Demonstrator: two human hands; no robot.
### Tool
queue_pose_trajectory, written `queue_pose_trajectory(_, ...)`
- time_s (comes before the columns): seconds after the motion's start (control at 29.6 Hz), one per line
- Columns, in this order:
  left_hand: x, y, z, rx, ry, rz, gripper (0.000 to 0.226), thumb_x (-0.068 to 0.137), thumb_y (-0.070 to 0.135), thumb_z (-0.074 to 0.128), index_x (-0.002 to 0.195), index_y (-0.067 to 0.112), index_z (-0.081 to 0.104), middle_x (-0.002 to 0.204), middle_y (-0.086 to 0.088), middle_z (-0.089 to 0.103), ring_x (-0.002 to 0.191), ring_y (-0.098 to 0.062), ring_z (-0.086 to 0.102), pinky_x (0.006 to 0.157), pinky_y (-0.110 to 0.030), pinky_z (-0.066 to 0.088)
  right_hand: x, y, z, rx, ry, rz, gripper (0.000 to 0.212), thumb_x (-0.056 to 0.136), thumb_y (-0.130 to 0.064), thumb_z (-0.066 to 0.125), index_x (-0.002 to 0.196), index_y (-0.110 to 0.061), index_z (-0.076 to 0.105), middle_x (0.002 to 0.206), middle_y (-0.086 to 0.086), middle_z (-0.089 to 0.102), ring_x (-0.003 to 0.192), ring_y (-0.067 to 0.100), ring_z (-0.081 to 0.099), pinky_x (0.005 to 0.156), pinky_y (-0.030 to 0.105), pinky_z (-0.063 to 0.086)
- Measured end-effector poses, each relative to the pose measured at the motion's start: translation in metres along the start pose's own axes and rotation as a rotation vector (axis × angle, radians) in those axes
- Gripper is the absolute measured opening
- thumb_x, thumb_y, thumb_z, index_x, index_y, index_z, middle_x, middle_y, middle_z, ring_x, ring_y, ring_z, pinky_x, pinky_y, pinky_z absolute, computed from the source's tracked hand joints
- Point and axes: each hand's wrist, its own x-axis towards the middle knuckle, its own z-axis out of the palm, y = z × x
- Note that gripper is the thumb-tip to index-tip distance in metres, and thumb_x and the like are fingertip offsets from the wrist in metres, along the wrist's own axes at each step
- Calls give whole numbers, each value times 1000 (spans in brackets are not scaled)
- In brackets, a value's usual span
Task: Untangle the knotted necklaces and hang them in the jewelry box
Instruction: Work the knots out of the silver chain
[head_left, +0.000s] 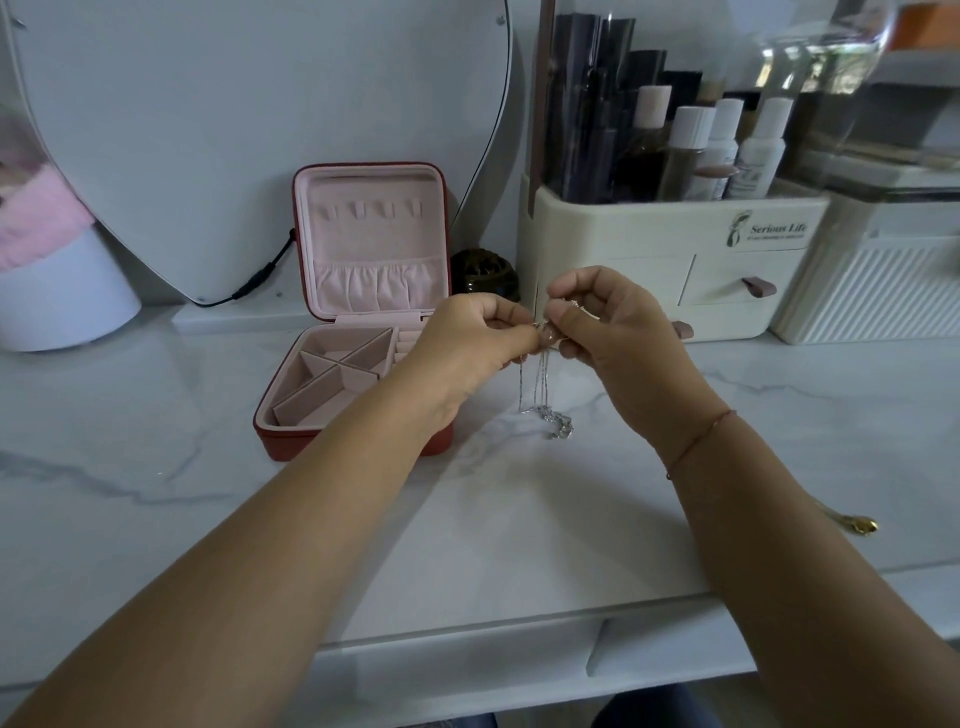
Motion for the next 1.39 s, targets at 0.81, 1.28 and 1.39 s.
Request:
queue_pose_trajectory(0.81, 3, 2, 2, -415, -204, -226, 35, 91, 30, 58, 57, 21, 52, 66, 6, 61, 70, -9, 56, 73, -25, 44, 1, 6, -4, -146, 132, -63, 25, 77, 0, 74, 85, -19, 60, 80, 4, 63, 72, 10, 56, 69, 18, 50)
queue_pose_trajectory(1.28, 8, 3, -9, -569, -116, -243, 18, 91, 25, 59, 76, 16, 64, 76, 1, 66, 75, -10, 62, 75, -24, 47, 5, 2, -17, 639, 89, 231, 16, 94, 5, 49, 89, -11, 52, 69, 3, 65, 79, 22, 72, 72, 27, 57)
queue_pose_trajectory(1.39, 9, 1, -8, -540, -124, -235, 17, 90, 24, 59, 76, 16, 65, 80, 0, 66, 80, -11, 62, 76, -24, 46, 6, 1, -17, 686, 58, 242, 19, 95, 2, 46, 85, -13, 51, 68, 1, 66, 80, 19, 71, 77, 27, 57)
